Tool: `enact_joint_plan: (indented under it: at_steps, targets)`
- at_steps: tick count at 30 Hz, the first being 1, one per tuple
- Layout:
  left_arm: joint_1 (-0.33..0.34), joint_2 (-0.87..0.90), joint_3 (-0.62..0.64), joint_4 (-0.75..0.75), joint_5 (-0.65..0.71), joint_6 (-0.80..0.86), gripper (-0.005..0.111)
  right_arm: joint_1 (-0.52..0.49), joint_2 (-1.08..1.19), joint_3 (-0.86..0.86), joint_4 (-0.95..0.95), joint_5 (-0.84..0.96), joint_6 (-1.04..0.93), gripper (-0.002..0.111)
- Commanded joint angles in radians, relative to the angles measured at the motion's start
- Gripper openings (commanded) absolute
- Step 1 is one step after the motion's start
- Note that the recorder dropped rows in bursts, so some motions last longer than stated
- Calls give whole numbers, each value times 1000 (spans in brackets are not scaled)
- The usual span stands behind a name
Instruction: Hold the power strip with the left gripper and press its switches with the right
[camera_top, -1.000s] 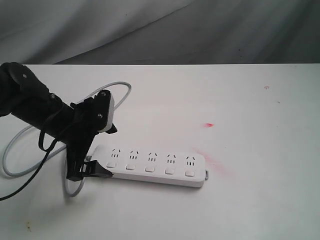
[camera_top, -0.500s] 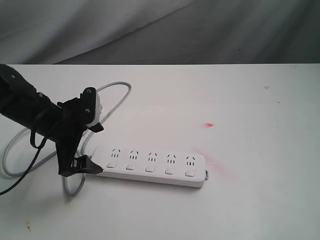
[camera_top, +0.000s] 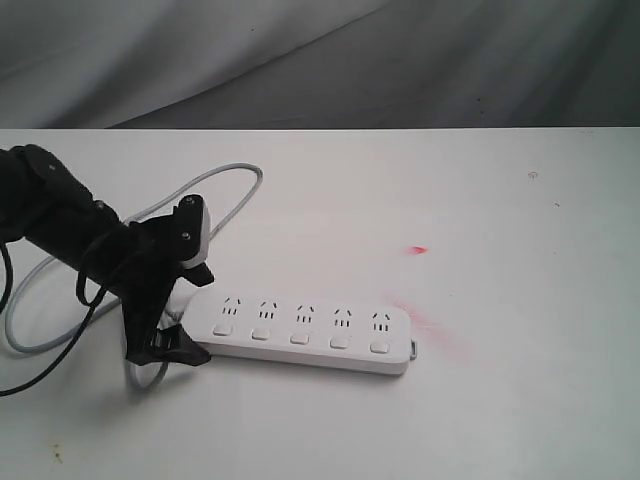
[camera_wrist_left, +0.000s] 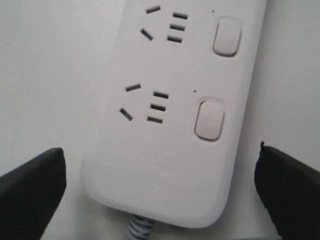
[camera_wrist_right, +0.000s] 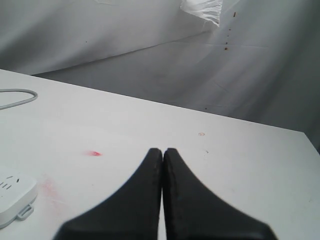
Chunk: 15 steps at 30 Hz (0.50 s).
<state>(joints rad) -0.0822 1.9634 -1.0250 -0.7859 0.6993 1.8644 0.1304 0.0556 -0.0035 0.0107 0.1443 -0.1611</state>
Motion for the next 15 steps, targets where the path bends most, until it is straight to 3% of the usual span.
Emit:
enact_joint_plan:
  at_steps: [1,15]
  targets:
    - [2,16,-5,-4,4,-6,96,-4,-5,3,-11,-2,1,0]
    - [2,29,-5,-4,12,-6,95,-4,-5,3,-11,-2,1,0]
